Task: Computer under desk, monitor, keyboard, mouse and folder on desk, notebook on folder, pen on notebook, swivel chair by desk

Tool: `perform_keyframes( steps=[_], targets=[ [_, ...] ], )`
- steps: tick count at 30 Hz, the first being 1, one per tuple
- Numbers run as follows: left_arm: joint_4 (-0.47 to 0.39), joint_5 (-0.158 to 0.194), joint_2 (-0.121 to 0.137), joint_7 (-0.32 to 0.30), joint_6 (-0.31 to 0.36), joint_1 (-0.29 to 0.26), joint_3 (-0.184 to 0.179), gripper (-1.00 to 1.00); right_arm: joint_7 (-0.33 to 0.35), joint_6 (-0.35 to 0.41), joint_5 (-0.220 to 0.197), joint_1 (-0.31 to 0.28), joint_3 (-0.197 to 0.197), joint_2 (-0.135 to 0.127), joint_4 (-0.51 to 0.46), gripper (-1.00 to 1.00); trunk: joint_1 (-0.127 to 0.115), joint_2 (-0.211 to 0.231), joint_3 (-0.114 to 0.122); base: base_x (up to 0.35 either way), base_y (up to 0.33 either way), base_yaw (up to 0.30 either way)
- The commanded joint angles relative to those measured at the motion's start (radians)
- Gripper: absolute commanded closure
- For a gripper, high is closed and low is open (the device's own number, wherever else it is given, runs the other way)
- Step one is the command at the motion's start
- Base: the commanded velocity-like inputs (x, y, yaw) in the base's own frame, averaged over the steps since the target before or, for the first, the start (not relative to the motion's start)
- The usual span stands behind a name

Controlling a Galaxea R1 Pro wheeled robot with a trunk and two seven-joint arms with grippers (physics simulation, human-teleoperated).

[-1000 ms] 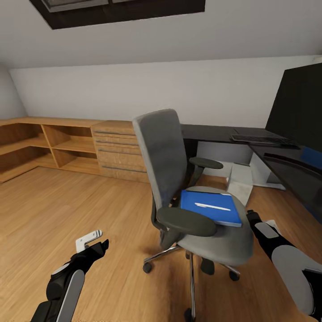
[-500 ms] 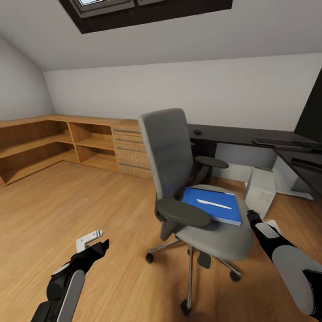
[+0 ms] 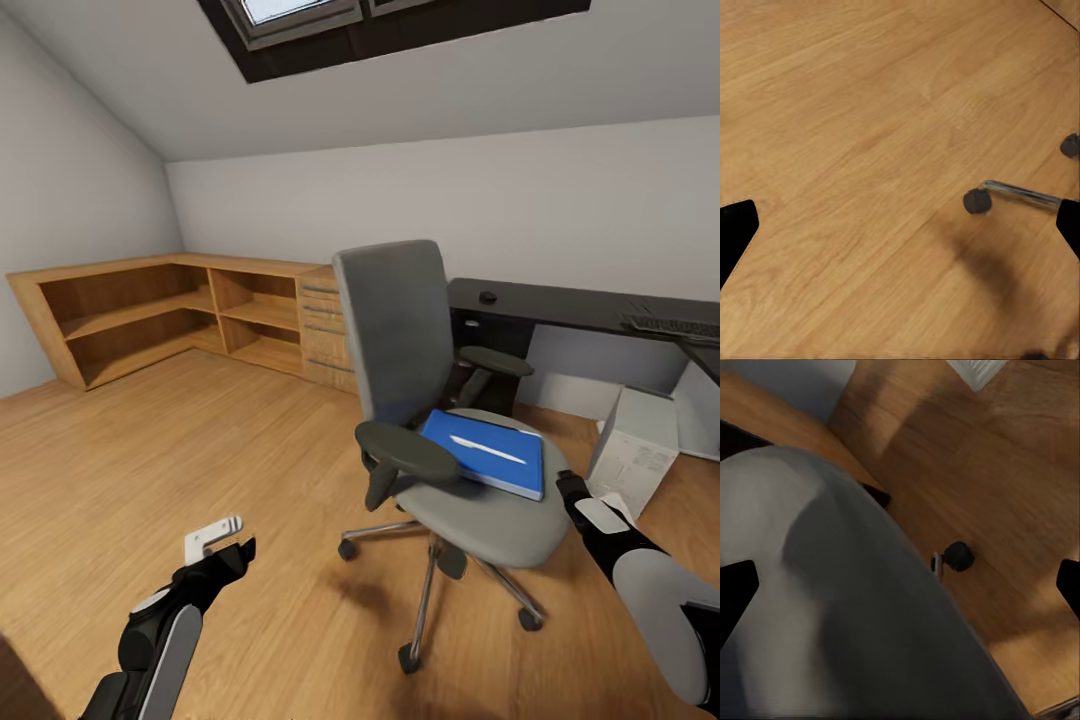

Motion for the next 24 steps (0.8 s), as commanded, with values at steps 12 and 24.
perform_keyframes(
  steps=[12,24],
  targets=[
    [0.007,0.010,0.000,0.008,0.003,-0.001,-0.045,-1.00,-0.004,-0.001,-0.019,0.000,0.003,0.016,-0.006,-1.00,0.000,0.000,-0.001,0.029,0.000,0.249],
    [0.018,0.010,0.000,0.007,0.003,-0.001,-0.051,-1.00,-0.005,-0.002,-0.019,0.000,0.004,0.016,-0.013,-1.00,0.000,0.000,-0.001,0.064,0.000,0.012]
  ],
)
